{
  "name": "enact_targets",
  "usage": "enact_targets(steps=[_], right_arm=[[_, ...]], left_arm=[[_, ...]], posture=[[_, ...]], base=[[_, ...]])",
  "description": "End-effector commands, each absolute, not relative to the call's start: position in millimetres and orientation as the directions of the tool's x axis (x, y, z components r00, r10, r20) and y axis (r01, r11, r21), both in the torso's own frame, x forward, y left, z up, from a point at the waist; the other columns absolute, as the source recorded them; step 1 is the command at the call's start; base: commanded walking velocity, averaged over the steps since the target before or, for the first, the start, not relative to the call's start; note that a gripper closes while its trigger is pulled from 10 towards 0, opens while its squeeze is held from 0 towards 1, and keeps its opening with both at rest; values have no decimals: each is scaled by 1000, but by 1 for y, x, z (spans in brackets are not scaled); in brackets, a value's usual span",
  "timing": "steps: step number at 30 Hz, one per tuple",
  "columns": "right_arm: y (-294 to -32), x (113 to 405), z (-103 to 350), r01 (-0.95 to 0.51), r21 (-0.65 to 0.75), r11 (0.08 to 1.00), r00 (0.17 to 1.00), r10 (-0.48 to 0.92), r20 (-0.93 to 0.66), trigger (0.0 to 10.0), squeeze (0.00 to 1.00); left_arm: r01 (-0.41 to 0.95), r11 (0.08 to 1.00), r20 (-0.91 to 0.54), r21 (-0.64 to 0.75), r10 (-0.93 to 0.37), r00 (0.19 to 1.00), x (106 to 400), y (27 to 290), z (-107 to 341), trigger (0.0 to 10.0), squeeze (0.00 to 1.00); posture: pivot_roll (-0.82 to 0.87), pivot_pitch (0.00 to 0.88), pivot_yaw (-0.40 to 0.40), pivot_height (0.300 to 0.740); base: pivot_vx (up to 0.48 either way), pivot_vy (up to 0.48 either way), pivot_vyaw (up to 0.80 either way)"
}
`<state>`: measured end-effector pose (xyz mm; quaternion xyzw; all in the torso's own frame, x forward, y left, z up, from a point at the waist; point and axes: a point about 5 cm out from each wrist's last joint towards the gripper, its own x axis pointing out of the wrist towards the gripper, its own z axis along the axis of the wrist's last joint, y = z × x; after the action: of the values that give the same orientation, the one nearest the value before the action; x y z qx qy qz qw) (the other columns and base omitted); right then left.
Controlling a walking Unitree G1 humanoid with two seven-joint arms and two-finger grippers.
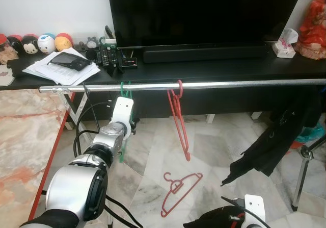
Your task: Hang hanger
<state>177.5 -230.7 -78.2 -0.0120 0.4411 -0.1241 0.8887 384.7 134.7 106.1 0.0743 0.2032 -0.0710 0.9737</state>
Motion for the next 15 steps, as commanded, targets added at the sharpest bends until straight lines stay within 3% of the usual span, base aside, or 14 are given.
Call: enact_targets(steps=[1, 15], right_arm=[[-232, 180, -76, 220, -129, 967, 591, -238, -771, 10000, 0], [-232, 180, -76, 218, -130, 967, 591, -237, -771, 10000, 0]], left_arm=[[179, 975, -415, 134, -109, 903, 387, 133, 110, 0, 0], [173, 977, -403, 127, -108, 909, 387, 133, 110, 0, 0]], posture=[[-189, 0, 9, 740], [-190, 0, 7, 740]], base=[[0, 0, 0], [0, 0, 0]])
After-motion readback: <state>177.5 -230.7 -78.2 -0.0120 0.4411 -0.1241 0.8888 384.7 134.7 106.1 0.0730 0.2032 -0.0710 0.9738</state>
